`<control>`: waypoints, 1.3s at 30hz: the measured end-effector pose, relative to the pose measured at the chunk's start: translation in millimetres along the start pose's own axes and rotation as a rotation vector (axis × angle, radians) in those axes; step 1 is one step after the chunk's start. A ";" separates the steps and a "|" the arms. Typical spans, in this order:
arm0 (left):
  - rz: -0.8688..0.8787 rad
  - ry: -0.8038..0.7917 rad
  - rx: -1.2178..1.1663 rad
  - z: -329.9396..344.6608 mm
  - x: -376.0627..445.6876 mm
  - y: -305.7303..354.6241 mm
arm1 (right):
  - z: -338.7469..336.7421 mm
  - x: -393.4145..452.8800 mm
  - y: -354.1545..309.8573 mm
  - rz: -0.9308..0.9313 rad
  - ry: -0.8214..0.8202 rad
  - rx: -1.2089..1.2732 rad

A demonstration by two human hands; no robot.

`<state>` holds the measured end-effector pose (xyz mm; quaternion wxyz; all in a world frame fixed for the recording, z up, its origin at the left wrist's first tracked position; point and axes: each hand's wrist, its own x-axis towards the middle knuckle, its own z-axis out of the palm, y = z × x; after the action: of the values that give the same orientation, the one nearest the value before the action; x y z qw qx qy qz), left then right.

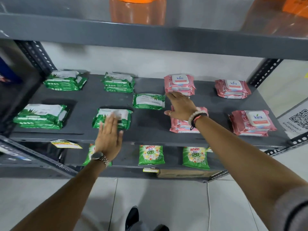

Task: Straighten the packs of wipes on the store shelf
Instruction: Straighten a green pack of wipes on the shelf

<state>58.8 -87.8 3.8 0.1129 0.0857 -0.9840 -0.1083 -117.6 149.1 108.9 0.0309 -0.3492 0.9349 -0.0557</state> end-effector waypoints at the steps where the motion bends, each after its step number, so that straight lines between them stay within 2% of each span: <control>1: -0.038 0.008 0.019 -6.4 -5.2 -16.9 | 4.1 13.9 -8.4 0.005 -0.035 -0.006; 5: -0.124 -0.051 0.063 -21.7 -18.3 -81.7 | 25.3 66.7 -32.7 0.062 -0.178 0.003; 10: -0.095 -0.121 0.071 -21.4 -18.2 -123.6 | 47.3 105.6 -43.2 0.161 -0.224 0.094; 21: -0.063 -0.119 0.051 -11.7 -17.8 -138.9 | 34.4 82.6 -78.3 0.236 -0.029 0.240; 25: -0.067 -0.116 0.034 -12.8 -17.6 -138.4 | 27.8 66.8 -115.6 0.138 0.008 0.233; 32: -0.070 -0.115 0.007 -15.5 -17.3 -138.2 | 33.8 69.2 -185.8 -0.053 -0.060 0.174; 39: -0.073 -0.110 -0.008 -16.6 -17.9 -137.4 | 39.2 78.3 -193.6 -0.099 -0.205 0.150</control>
<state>99.7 -219.8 -16.0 0.0551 0.1150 -0.9845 -0.1206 -47.1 -50.8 92.9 0.1495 -0.3954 0.9017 -0.0910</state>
